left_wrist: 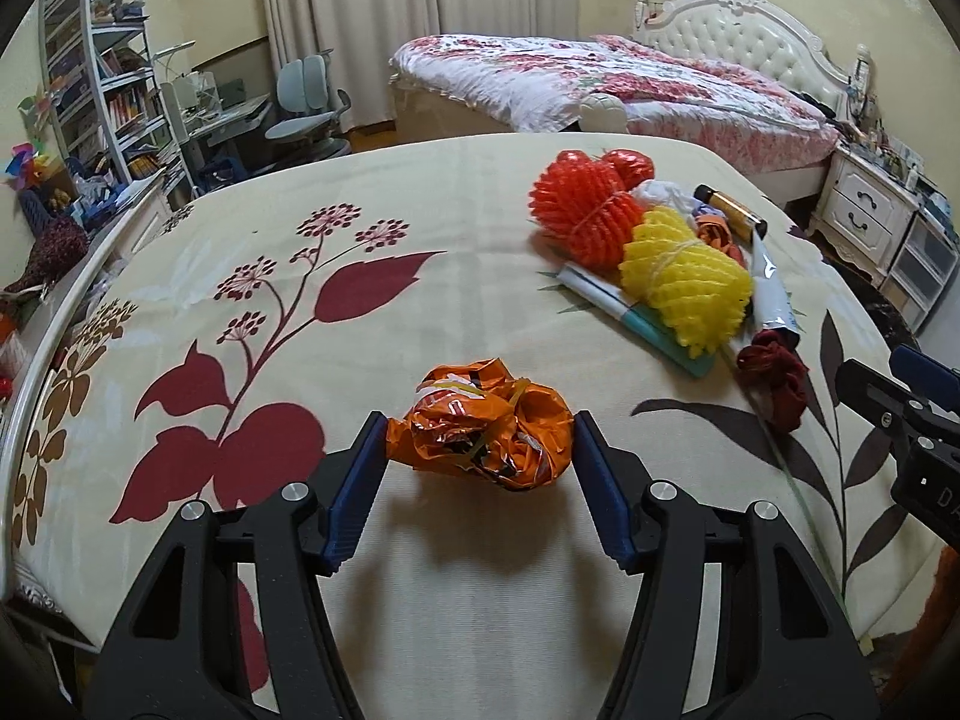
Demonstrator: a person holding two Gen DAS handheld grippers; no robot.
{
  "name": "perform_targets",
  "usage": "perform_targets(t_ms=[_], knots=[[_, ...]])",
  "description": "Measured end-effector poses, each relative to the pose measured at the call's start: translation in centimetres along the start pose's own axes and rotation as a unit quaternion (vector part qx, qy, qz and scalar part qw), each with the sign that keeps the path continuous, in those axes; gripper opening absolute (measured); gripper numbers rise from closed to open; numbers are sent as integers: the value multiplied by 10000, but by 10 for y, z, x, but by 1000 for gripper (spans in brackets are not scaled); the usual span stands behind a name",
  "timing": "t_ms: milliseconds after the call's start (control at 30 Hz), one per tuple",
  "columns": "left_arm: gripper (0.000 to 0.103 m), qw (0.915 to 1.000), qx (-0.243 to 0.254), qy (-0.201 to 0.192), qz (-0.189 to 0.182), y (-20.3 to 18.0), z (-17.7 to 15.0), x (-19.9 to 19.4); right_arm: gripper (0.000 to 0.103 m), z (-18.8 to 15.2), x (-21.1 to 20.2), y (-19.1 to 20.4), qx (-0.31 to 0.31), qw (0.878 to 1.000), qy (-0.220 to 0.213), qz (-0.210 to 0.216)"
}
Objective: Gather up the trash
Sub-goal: 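Grasp the orange crinkled wrapper with the left tool while the right tool grasps the dark red cloth, then carry the orange wrapper and dark red cloth in both tools over the black bin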
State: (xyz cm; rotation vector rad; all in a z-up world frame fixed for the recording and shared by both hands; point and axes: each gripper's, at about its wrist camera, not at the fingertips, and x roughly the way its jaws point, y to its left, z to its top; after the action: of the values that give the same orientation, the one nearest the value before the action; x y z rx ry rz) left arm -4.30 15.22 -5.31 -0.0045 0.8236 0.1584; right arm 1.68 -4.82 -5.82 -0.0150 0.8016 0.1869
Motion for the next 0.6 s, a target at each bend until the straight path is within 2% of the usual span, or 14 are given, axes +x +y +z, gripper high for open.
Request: perform_targets(t_ms=[167, 200, 233, 333, 400, 467, 600], knots=[[60, 9998, -172, -19, 106, 22, -4, 1, 63, 0, 6, 20, -225, 9997, 66, 70], [60, 9998, -181, -30, 115, 23, -4, 1, 59, 0, 8, 23, -270, 9996, 85, 76], [60, 9997, -195, -39, 116, 26, -5, 1, 51, 0, 10, 26, -310, 9994, 109, 102], [60, 9996, -258, -12, 66, 31, -7, 3, 39, -1, 17, 34, -354, 9988, 233, 237], [60, 9996, -278, -8, 41, 31, -8, 5, 34, -3, 22, 38, -382, 9986, 285, 247], [60, 9995, -300, -16, 17, 31, -9, 5, 24, -5, 25, 40, -387, 9984, 319, 276], [60, 9994, -350, -18, -10, 33, -9, 4, 19, -6, 23, 40, -364, 9984, 295, 307]])
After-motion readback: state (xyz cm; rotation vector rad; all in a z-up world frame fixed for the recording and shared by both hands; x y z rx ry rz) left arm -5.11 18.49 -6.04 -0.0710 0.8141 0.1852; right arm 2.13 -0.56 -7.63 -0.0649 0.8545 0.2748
